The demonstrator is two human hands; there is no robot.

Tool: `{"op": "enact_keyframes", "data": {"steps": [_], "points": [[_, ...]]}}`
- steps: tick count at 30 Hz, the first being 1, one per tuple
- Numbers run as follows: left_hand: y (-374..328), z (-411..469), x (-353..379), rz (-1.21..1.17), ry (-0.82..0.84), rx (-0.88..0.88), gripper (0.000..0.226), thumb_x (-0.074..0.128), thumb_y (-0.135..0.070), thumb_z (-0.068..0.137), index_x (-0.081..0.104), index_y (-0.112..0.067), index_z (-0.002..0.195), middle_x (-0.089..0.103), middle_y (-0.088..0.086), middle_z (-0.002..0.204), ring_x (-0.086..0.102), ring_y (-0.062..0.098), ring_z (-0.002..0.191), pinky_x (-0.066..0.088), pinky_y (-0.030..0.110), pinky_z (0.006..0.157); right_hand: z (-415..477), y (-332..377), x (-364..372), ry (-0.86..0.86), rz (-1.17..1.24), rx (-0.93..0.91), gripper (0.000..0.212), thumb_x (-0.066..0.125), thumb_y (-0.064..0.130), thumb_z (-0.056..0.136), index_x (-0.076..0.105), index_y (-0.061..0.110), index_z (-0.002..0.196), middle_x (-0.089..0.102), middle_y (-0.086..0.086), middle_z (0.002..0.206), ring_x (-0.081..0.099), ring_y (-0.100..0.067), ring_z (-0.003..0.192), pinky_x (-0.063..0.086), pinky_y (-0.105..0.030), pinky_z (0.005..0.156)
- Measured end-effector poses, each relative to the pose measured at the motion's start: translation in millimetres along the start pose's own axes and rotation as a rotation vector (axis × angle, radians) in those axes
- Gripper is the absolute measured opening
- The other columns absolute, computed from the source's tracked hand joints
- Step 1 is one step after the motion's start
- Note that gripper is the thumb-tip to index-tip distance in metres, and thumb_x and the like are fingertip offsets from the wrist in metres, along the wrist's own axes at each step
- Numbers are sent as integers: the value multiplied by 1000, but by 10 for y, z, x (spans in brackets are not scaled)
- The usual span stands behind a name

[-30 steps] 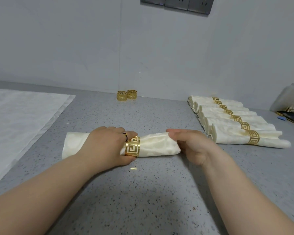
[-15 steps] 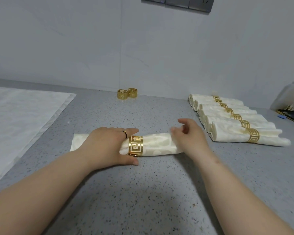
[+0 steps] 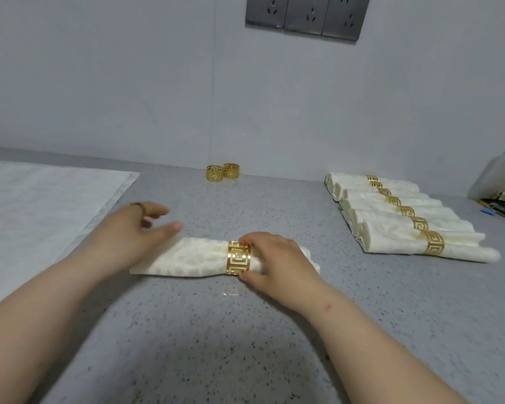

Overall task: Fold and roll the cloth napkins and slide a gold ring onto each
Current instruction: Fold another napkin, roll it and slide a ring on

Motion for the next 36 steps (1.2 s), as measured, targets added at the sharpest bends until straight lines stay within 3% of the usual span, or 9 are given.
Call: {"op": "enact_keyframes", "data": {"steps": [3,5,9,12,17,25,31,33,36], "points": [[203,-64,-160,-66,-104,-175,24,59,-32,86,63,-9,88,61,5,81,55,25,80,37,29,73,-9,8,2,10,-1,8,40,62,28,83,48,23,121,56,4,117,49,-15,106,30,-24,90],[222,-63,-143,-114,-67,-230,33,59,-32,86,63,-1,75,63,10,70,55,26,63,43,29,62,-17,-5,-10,11,3,15,38,61,27,83,49,22,119,56,4,115,49,-14,104,28,-21,85],[247,-70,-28,-177,19,-289,39,63,-29,84,63,7,70,55,1,40,49,15,40,41,20,41,-19,-41,-39,13,13,36,34,60,23,83,50,22,116,56,4,112,49,-14,102,31,-23,86],[302,-69,19,-269,17,-312,26,67,-20,83,65,2,68,55,-1,38,48,11,33,38,11,32,-15,-51,-32,19,29,39,34,60,22,83,50,22,115,56,4,111,48,-14,101,32,-24,85],[259,-83,115,-333,-14,-290,17,67,-14,82,62,1,74,59,10,60,48,2,27,38,10,32,-8,-45,-11,25,46,25,37,61,22,83,49,22,118,56,5,114,48,-13,104,29,-20,81],[254,-77,210,-358,15,-273,17,66,-13,82,59,-4,69,58,8,58,48,2,27,39,11,32,-2,-27,-17,4,26,5,39,61,24,84,47,22,121,56,5,115,48,-13,105,26,-18,79],[222,-52,177,-239,-28,-158,34,58,-28,87,64,-1,68,62,4,52,55,17,47,43,22,52,6,-10,51,1,-159,-41,45,56,28,85,43,27,128,52,7,125,39,-14,122,14,-31,113],[204,-55,137,-196,-62,-122,42,53,-33,90,62,1,66,61,6,55,54,19,53,39,23,57,-17,-8,34,-22,-183,-45,42,55,28,87,44,27,127,51,8,127,30,-14,130,7,-28,111],[218,-42,65,-162,-130,-95,40,48,-38,91,62,-6,71,60,4,59,54,20,58,38,26,60,-51,5,-30,-60,-191,-50,38,54,29,86,46,29,124,54,10,123,31,-15,123,17,-25,90]]}}
Point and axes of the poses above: each hand's wrist, its own z-axis towards the middle knuckle, its own x-axis out of the palm, y = z × x, the point moved 5 cm from there along z, towards the middle knuckle
